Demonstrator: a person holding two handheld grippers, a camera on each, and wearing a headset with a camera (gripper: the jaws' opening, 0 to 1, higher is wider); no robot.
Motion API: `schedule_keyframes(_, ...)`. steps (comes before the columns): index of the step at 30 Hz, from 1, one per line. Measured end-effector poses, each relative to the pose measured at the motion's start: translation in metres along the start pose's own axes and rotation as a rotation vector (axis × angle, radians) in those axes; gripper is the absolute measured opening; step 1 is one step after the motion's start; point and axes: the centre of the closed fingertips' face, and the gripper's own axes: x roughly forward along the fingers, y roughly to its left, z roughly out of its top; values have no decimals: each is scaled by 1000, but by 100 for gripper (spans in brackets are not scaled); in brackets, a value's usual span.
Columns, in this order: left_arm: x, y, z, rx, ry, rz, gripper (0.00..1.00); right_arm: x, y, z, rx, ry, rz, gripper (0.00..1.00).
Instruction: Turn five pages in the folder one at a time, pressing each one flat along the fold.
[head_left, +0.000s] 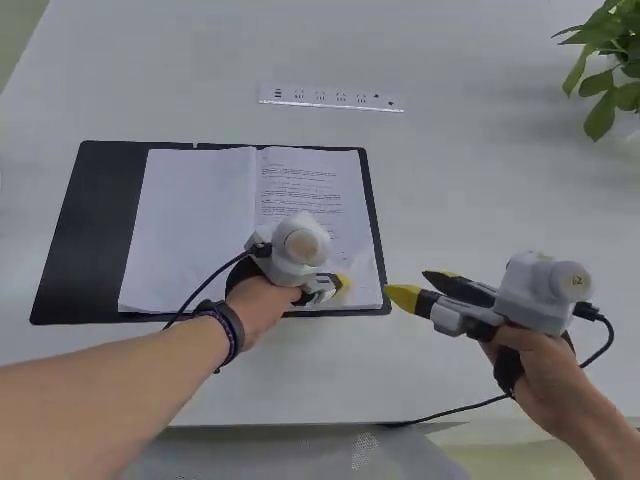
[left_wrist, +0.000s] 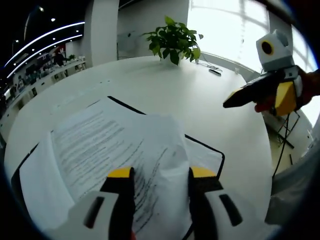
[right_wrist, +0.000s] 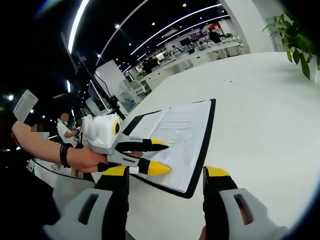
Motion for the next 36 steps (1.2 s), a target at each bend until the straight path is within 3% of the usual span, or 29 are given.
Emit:
schedule_keyframes(5,-1,1,0,-5,-1,1,39,20,3,6,33,7,26,54)
schedule_keyframes(9,-1,1,0,-10,-3,-3,39,37,6,3,24,51,46,54)
schedule_keyframes(21,-4,-1,-1,-16,0,-21,41,75,-1,5,101,89,85,49)
schedule_keyframes(26,-5,-5,-2,-28,-1,-42,46,78,5,8,101,89,114,37)
schedule_keyframes(36,-8,-17,-2,-31,8,-85,60,75,6,8,116,84,124,18)
